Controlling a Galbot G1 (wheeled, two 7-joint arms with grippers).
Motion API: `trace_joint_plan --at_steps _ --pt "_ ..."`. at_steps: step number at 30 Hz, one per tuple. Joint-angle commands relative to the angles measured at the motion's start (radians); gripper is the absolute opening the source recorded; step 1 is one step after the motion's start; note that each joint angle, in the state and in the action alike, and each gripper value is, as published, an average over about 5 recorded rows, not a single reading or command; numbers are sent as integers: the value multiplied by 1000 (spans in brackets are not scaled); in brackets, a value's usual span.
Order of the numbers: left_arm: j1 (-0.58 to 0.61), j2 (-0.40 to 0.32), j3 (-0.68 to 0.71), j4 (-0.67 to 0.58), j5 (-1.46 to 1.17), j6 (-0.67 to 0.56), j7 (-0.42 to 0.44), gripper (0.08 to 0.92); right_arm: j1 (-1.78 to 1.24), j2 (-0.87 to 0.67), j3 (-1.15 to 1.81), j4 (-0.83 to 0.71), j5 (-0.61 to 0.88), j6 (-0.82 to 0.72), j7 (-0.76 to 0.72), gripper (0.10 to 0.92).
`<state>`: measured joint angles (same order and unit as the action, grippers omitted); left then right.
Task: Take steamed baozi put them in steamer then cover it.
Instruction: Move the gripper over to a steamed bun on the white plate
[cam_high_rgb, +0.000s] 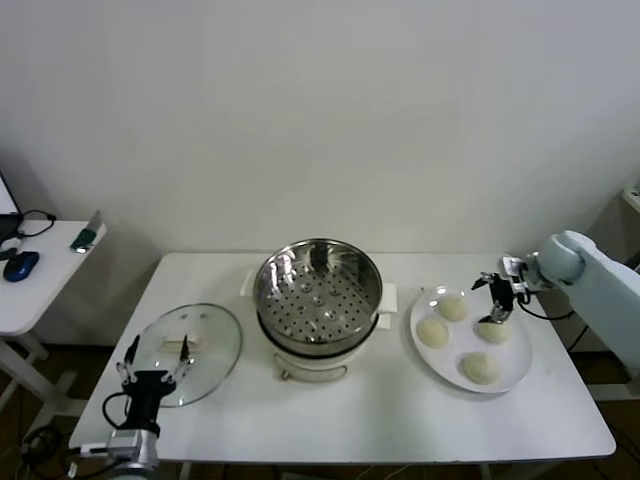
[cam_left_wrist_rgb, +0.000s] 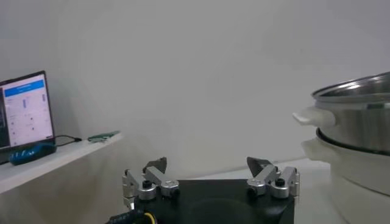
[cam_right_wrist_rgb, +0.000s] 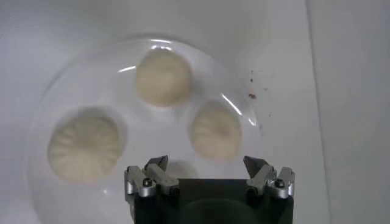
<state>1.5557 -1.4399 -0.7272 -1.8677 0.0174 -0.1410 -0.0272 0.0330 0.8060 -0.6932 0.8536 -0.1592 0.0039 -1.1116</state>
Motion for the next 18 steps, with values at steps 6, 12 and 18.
trace_joint_plan --at_steps 6,12,18 --pt "6 5 -6 0 -7 -4 2 823 129 170 -188 -201 -62 20 -39 823" --pt "7 6 -5 2 -7 -7 3 823 84 202 -145 -228 -88 24 -21 823" --pt "13 3 -2 9 -4 -11 4 823 51 218 -111 -245 -104 25 -11 823"
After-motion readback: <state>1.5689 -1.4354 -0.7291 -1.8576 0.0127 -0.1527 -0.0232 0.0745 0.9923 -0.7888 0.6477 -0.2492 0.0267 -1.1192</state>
